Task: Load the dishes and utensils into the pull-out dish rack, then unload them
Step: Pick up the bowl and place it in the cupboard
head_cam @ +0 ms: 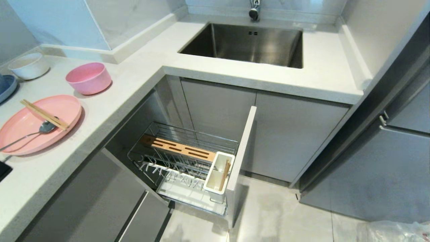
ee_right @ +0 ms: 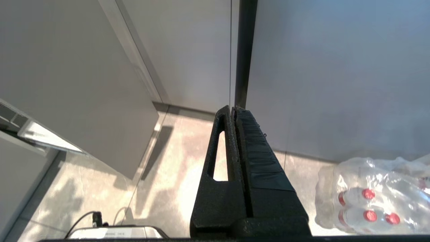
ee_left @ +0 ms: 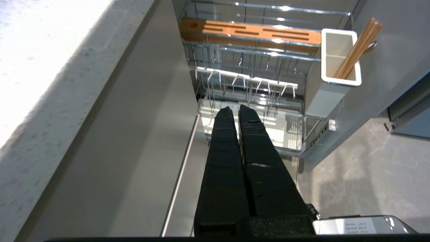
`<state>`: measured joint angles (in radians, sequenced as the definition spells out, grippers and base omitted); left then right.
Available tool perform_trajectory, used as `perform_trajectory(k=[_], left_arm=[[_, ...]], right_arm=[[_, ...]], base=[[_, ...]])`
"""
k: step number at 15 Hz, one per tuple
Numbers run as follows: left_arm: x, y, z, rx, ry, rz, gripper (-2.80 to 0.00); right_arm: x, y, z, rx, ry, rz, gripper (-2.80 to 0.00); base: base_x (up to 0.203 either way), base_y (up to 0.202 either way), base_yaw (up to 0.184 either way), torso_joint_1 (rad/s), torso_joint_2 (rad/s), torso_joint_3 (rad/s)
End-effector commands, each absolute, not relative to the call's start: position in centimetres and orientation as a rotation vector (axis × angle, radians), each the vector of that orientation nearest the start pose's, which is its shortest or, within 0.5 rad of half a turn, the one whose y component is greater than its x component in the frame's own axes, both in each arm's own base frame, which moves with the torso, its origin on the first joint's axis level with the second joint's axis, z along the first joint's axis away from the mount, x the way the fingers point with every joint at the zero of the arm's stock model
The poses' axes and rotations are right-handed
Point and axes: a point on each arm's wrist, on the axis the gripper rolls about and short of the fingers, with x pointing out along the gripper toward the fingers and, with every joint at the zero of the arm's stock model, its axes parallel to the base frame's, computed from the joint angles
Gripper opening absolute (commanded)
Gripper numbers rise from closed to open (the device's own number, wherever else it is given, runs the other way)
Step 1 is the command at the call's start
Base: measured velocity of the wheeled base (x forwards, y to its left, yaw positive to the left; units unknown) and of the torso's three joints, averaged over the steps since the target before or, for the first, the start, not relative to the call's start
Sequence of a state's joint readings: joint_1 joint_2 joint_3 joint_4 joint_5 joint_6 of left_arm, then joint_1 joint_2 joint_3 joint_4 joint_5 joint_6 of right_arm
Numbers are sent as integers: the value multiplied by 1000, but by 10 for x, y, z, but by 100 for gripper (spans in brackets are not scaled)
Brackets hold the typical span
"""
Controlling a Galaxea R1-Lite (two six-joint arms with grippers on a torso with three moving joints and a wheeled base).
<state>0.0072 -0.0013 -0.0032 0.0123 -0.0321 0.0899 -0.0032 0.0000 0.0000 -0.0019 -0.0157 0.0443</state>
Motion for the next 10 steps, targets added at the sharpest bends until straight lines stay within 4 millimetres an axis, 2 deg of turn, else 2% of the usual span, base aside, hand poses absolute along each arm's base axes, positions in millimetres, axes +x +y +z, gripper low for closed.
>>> perform_trajectory(k=[1, 10], left_arm=[[-23, -1, 75, 90, 5, -25, -280], [-23, -1, 75, 92, 5, -25, -280]], right_arm=[[-23, 0, 76, 45, -3, -20, -280], [-23, 0, 76, 45, -3, -18, -280]], base=[[0, 0, 0, 0, 0, -199], [0, 0, 0, 5, 3, -197]])
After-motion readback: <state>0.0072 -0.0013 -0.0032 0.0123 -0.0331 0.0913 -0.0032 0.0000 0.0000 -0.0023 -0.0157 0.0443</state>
